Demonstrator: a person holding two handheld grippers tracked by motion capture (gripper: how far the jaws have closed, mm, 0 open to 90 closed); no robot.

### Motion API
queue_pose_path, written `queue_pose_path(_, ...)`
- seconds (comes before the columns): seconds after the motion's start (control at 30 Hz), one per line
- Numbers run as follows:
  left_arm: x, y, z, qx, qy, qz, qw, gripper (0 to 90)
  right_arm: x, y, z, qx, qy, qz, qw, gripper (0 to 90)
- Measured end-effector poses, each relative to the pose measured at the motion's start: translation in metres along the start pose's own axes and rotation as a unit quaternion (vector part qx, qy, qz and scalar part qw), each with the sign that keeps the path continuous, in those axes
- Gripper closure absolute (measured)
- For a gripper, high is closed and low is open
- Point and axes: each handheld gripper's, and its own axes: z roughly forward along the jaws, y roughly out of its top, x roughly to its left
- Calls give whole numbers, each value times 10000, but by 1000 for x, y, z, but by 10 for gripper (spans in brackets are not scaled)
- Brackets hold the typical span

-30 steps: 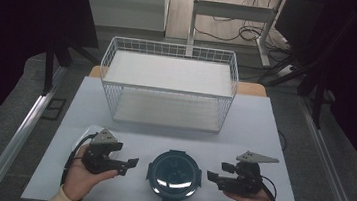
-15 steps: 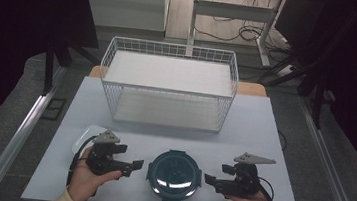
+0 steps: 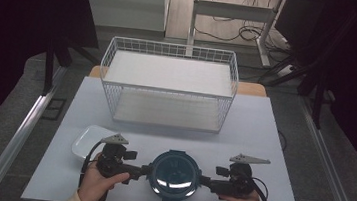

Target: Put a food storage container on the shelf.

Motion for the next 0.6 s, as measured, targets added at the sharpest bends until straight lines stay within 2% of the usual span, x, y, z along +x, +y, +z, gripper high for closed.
queue_pose_path(0.2, 0, 1, 11, 38, -195, -182, 9996, 114, 4, -3, 12, 139, 129, 89, 9998, 130)
queue_pose_path(0.3, 0, 1, 18, 61, -307, -280, 9991, 115, 5, -4, 18, 123, 242, 240, 9993, 129)
queue_pose_path(0.4, -1, 0, 26, 152, -523, -413, 9977, 112, 5, -4, 24, 129, 366, 403, 9984, 128)
queue_pose_path(0.5, -2, -1, 33, 252, -494, -425, 9976, 105, 8, -5, 30, 182, 386, 415, 9982, 126)
queue_pose_path(0.6, 1, -4, 38, 306, -533, -573, 9965, 94, 9, -5, 35, 221, 427, 443, 9979, 126)
